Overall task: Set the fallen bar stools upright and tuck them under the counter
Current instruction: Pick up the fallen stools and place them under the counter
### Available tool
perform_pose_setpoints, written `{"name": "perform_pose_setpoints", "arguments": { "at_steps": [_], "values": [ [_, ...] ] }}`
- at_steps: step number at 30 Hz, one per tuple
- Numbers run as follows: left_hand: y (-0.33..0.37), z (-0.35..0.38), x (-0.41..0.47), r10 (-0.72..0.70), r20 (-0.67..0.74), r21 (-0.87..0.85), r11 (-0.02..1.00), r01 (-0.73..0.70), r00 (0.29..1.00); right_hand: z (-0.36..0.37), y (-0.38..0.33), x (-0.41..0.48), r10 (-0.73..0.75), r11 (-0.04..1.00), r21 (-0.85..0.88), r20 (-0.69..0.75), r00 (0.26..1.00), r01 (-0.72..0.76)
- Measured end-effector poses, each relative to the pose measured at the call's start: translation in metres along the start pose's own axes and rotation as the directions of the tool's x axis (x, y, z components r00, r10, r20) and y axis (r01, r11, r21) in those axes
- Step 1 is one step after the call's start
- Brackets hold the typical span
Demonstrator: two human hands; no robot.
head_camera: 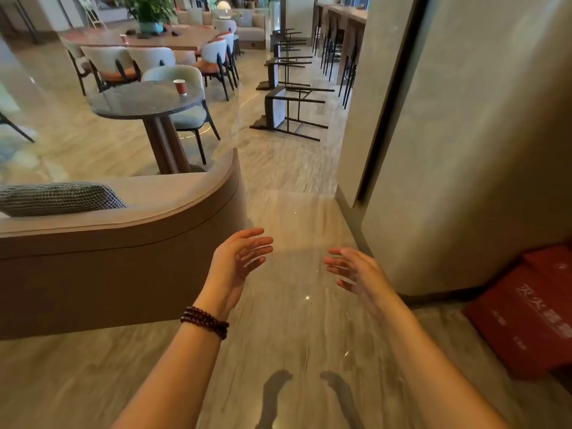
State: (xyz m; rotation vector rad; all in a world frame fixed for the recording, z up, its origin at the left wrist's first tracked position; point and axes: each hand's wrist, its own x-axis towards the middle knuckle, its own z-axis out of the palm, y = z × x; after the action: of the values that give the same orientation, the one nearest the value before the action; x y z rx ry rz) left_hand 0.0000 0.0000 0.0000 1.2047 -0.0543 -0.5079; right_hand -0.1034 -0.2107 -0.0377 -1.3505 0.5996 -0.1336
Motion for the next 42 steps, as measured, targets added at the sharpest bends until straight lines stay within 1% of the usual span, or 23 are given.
{"name": "perform_pose_setpoints", "arguments": {
  "at_steps": [3,7,13,18,23,25,31,33,37,42],
  "values": [
    [-0.001,-0.003,0.019,-0.019,0.034,0.024,1.0,0.018,0.999,0.003,0.003,0.015,0.025,0.999,0.03,-0.018,1.0,-0.024],
    [-0.011,-0.005,0.056,-0.071,0.012,0.045,0.997,0.07,0.997,0.003,0.01,0.048,0.08,0.996,0.044,-0.019,0.997,-0.079],
    [-0.016,0.012,0.147,-0.081,0.011,0.066,0.995,0.08,0.997,-0.011,0.001,0.141,0.087,0.995,0.05,-0.015,0.996,-0.086],
    [-0.006,0.044,0.237,-0.071,0.017,0.097,0.993,0.069,0.997,-0.031,-0.034,0.23,0.101,0.994,0.036,0.007,0.995,-0.102],
    [0.015,0.067,0.321,-0.05,-0.044,0.109,0.993,0.054,0.998,-0.047,-0.075,0.317,0.087,0.996,-0.009,0.021,0.996,-0.087],
    [0.023,0.073,0.348,-0.047,-0.072,0.087,0.995,0.053,0.996,-0.048,-0.087,0.349,0.087,0.996,-0.027,0.034,0.996,-0.086],
    [0.037,0.079,0.434,-0.06,-0.1,0.02,0.998,0.062,0.993,-0.036,-0.113,0.437,0.092,0.995,-0.042,0.06,0.994,-0.089],
    [0.039,0.076,0.469,-0.069,-0.1,0.023,0.997,0.071,0.993,-0.03,-0.118,0.471,0.094,0.995,-0.038,0.076,0.993,-0.092],
    [0.048,0.066,0.545,-0.084,-0.096,0.034,0.996,0.088,0.992,-0.014,-0.129,0.54,0.099,0.995,-0.031,0.058,0.993,-0.097],
    [0.08,0.052,0.652,-0.077,-0.074,0.056,0.995,0.081,0.994,0.019,-0.164,0.637,0.114,0.992,-0.051,0.035,0.993,-0.112]
  ]
}}
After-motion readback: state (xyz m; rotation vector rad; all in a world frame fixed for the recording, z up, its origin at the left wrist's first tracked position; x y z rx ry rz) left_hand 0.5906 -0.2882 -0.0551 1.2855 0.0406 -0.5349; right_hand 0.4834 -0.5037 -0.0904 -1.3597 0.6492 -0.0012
